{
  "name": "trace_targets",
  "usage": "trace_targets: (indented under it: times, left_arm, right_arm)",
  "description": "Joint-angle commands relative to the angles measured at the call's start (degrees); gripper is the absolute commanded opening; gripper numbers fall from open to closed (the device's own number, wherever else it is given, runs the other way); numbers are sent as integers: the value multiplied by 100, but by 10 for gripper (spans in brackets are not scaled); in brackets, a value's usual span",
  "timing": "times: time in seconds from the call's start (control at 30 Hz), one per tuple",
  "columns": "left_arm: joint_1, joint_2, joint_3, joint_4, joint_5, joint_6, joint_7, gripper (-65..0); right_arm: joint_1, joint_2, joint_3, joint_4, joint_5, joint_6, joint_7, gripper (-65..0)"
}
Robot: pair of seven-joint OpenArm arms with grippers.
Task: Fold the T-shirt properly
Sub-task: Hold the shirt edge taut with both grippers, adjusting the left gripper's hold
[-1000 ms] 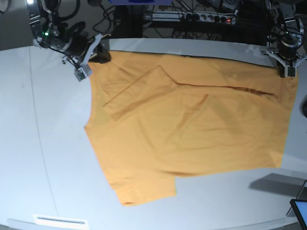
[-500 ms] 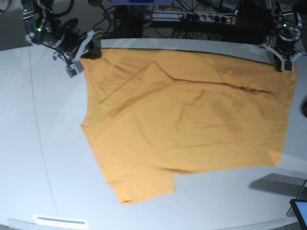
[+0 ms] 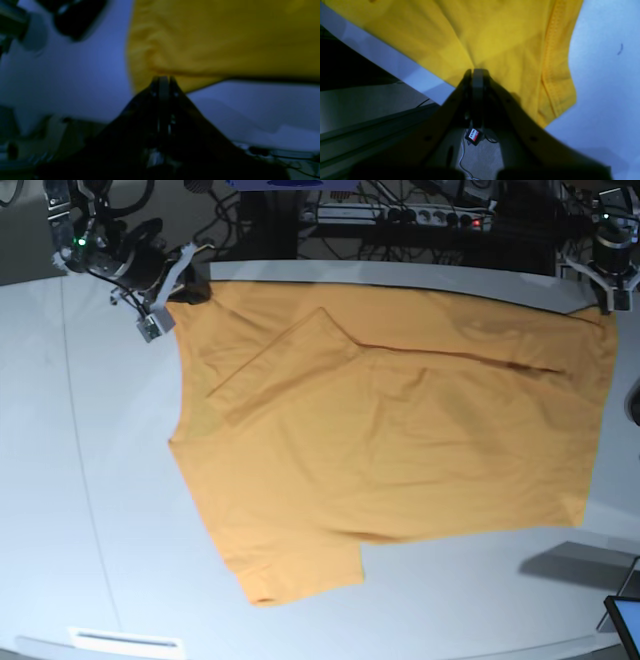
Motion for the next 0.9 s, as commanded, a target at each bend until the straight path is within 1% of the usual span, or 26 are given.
trace_targets:
  times: [0.0,0.13,0.27,0.37,0.6,0.73,0.87]
  left_arm:
    - [18,-108,-161,252,-25,41,-176,-650]
    - [1,-81,-328,797,-25,41,-159,-650]
    - [-439,-90,-302,868,-25,32,386,-650]
    - [-746,-90,-284,833,-25,32,597,-650]
    - [-1274,-116,-266,437,37,24,668,-650]
    - [-1292,-213,138,85,45,15,633,-650]
    - [-1309,-222,252,-275,19,15,615,-650]
  right_arm:
    - [-51,91,52,2,-472,-254,-422,-649]
    - [-33,91,44,152,-464,-254,-422,-649]
    - [-24,82,61,169,-464,-254,-430,-649]
    - [-24,91,61,169,-464,-254,-430,-649]
    - [-24,91,61,169,-464,-254,-430,-649]
    - [-24,91,61,169,-464,-254,-430,-649]
    - [-24,73,61,169,-464,-254,-430,-649]
